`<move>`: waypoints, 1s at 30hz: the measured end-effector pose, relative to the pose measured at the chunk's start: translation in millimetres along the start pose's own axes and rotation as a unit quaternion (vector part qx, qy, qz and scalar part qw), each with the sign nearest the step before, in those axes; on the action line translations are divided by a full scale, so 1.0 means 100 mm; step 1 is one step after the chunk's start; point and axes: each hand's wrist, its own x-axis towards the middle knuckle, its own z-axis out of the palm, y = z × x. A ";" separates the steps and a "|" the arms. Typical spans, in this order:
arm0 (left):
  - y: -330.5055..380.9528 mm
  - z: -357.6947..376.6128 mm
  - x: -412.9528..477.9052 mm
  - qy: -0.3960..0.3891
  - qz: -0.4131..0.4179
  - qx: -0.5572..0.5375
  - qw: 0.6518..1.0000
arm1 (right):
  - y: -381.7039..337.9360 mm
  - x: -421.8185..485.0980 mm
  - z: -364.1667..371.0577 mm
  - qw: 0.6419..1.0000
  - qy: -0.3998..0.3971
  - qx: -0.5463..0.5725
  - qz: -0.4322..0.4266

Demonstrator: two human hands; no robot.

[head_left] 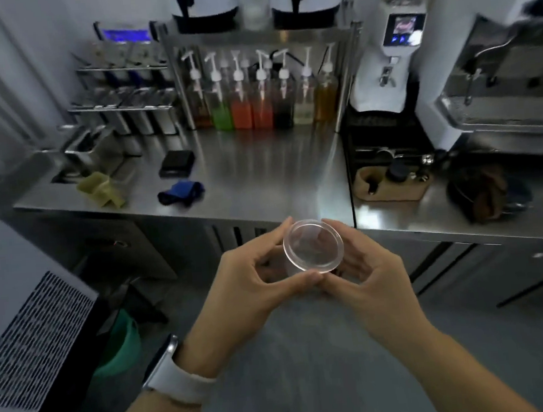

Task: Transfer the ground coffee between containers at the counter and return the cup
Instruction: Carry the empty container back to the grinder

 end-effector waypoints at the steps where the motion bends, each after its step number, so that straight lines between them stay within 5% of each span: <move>1: 0.00 -0.03 0.16 -0.011 0.004 0.006 1.000 | 0.00 0.12 -0.01 1.000 0.011 -0.005 0.000; 14: -0.32 0.24 2.48 -0.064 0.022 -0.003 0.998 | 0.53 2.00 -0.76 0.998 0.069 -0.011 0.005; 30: -0.42 0.30 5.10 -0.007 0.018 0.019 1.000 | 1.01 4.70 -1.64 0.999 0.004 -0.013 -0.039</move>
